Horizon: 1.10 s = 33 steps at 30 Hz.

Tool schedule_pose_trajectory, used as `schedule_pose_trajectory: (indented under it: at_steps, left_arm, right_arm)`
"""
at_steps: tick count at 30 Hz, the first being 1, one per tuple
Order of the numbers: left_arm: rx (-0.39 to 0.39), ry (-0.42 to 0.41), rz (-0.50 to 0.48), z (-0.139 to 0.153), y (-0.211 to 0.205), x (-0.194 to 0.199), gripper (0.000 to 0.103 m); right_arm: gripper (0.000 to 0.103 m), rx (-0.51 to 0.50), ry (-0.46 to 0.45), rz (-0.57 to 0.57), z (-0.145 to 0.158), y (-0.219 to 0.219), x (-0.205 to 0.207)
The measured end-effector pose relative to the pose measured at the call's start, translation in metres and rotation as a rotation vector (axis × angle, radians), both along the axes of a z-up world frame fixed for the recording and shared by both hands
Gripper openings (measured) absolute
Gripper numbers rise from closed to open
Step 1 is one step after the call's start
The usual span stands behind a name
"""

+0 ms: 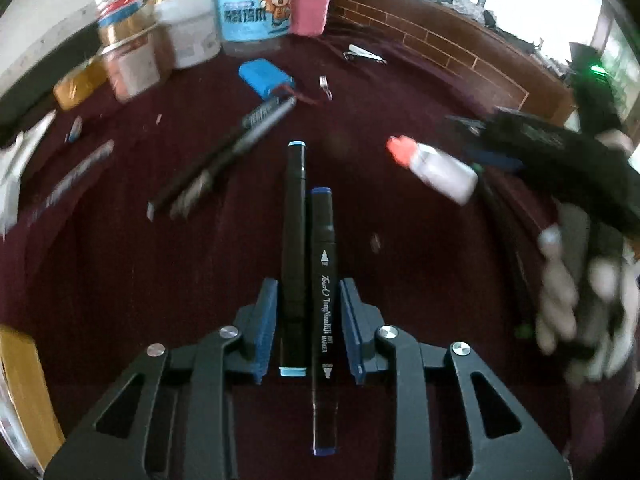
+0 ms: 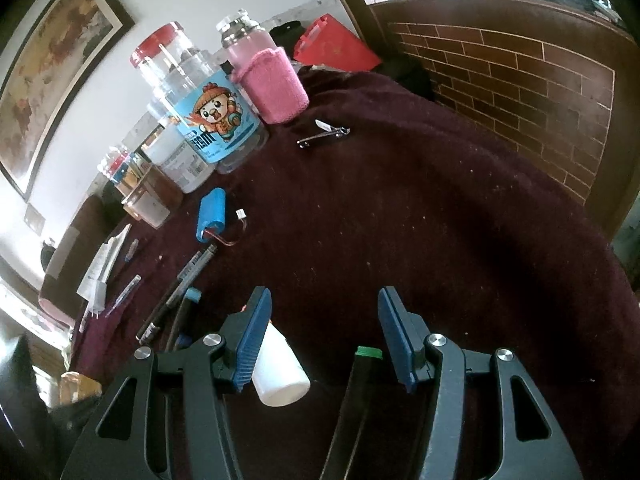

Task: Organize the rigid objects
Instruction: 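Grasp a blue-ended black marker with the left tool and lift it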

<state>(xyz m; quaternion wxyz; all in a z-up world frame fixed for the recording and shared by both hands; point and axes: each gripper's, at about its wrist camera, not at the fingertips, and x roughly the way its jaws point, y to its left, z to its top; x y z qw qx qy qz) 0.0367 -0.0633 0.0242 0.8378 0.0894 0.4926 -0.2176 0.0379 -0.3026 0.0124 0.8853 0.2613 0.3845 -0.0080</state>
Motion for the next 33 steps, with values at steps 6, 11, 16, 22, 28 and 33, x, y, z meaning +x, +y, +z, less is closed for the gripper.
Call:
schedule_pose_trajectory:
  at_steps: [6, 11, 16, 22, 28, 33]
  left_arm:
    - [-0.148, 0.031, 0.065, 0.010, 0.035, -0.033, 0.029]
    - [-0.182, -0.004, 0.107, 0.016, 0.044, -0.034, 0.039]
    - [-0.041, -0.070, 0.084, 0.004, 0.027, -0.031, 0.042]
    - [-0.055, -0.047, 0.049, 0.002, 0.015, -0.022, 0.042]
    - [-0.199, 0.017, 0.058, -0.005, 0.035, -0.016, 0.041]
    - [-0.209, 0.001, 0.089, -0.004, 0.046, -0.013, 0.045]
  right_arm:
    - [0.050, 0.008, 0.014, 0.008, -0.003, 0.001, 0.001]
    - [0.050, -0.012, 0.016, 0.017, -0.003, 0.005, 0.000]
    - [0.050, -0.014, 0.016, 0.018, -0.003, 0.005, -0.001]
    - [0.050, -0.014, 0.017, 0.028, -0.003, 0.007, 0.000]
    - [0.050, 0.001, 0.016, 0.029, -0.003, 0.006, 0.000]
    - [0.050, 0.007, 0.019, 0.049, -0.003, 0.010, 0.002]
